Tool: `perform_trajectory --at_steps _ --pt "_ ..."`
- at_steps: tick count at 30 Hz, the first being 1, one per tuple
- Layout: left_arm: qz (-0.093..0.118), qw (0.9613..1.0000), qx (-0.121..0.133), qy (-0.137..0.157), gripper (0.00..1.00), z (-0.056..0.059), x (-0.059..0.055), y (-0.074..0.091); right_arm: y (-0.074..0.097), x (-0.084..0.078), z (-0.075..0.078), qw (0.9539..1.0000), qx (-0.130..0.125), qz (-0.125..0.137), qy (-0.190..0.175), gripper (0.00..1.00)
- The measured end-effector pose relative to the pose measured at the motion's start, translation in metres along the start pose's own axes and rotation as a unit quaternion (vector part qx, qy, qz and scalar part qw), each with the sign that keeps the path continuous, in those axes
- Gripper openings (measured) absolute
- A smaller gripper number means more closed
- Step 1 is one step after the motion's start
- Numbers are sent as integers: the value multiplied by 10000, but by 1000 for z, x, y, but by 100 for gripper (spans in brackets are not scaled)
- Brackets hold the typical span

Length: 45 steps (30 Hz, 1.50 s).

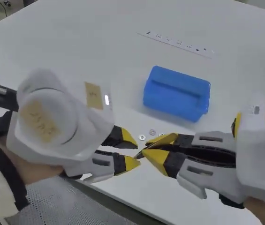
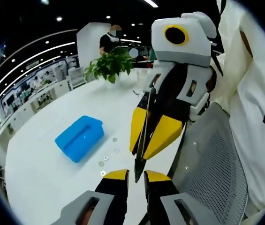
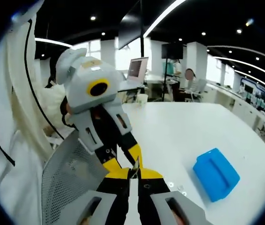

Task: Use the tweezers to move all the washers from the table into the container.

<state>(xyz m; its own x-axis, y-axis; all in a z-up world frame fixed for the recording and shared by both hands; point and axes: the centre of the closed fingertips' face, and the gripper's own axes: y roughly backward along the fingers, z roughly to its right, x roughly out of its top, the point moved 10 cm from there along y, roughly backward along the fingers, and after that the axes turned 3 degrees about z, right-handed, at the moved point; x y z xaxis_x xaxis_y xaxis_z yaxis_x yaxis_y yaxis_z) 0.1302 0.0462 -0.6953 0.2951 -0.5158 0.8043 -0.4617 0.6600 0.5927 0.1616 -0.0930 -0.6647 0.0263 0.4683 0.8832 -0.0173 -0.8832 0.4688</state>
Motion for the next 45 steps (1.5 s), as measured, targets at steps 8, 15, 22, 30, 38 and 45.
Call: perform_trajectory --at_steps 8,15,22,30,38,45 --pt "206 9977 -530 -380 2 0 7 -9 5 4 -3 9998 31 3 189 1" --pt "82 9981 -425 -431 1 0 9 -7 2 4 -2 9999 30 55 146 2" --pt "-52 9981 -319 -518 1 -1 9 -7 -3 3 -1 9999 2 57 140 2" --pt "-95 9982 -284 -513 1 -2 7 -10 -6 0 0 10000 23 78 -30 2" --pt "139 9989 -62 440 4 -3 -3 -8 -8 1 5 9999 -17 60 -83 1" --pt "-165 9886 960 1152 31 -4 -33 10 -11 -5 29 9982 -500 129 -314 1"
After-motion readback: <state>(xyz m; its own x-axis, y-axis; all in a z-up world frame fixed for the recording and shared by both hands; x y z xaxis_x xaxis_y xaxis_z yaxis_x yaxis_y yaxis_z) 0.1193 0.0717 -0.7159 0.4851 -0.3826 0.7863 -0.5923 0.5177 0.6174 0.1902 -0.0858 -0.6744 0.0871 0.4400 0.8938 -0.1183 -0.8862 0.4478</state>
